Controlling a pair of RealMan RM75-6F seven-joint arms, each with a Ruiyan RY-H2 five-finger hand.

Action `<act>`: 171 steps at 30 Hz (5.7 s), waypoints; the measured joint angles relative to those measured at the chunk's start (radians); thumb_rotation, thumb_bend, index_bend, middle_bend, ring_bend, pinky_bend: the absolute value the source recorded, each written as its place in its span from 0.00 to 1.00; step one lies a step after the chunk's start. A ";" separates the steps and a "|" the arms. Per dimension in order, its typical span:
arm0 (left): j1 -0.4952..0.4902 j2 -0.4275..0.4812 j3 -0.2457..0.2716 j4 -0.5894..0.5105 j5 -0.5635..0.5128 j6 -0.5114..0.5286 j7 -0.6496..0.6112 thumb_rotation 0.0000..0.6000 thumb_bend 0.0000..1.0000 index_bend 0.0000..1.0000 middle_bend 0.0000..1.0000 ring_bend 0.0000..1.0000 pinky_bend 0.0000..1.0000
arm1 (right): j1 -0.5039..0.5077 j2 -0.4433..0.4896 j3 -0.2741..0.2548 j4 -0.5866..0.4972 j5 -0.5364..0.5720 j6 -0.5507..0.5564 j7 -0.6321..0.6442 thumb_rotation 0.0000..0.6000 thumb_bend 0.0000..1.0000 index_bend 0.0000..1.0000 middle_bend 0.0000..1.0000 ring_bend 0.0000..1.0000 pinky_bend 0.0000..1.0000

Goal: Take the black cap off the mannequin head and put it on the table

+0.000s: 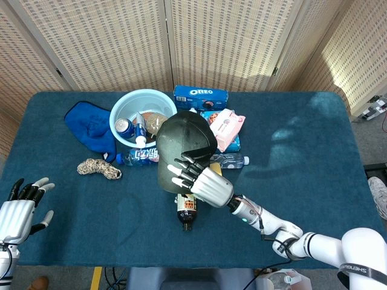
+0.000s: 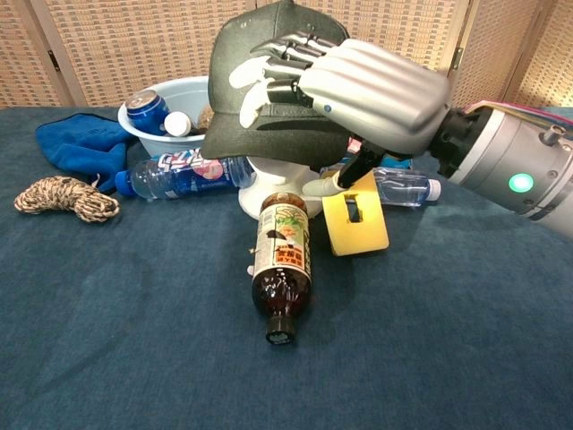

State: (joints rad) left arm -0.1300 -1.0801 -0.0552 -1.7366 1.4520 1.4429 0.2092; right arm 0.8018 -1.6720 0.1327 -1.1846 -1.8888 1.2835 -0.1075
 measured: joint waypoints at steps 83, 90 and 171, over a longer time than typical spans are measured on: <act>0.008 0.014 0.010 0.057 0.019 0.008 -0.105 1.00 0.29 0.25 0.16 0.16 0.02 | 0.388 -0.188 0.249 0.556 0.279 0.163 0.044 1.00 0.49 0.74 0.40 0.15 0.00; 0.010 0.015 0.009 0.067 0.016 0.009 -0.117 1.00 0.29 0.25 0.16 0.16 0.02 | 0.421 -0.208 0.294 0.658 0.341 0.209 0.043 1.00 0.49 0.76 0.42 0.16 0.00; -0.020 -0.014 0.039 0.093 0.058 -0.040 -0.144 1.00 0.29 0.25 0.16 0.16 0.02 | -0.352 -0.090 -0.022 0.357 0.377 0.446 -0.019 1.00 0.18 0.48 0.31 0.12 0.00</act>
State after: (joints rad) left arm -0.1497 -1.0942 -0.0159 -1.6434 1.5098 1.4033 0.0648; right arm 0.4498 -1.7617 0.1103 -0.8281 -1.5123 1.7299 -0.1265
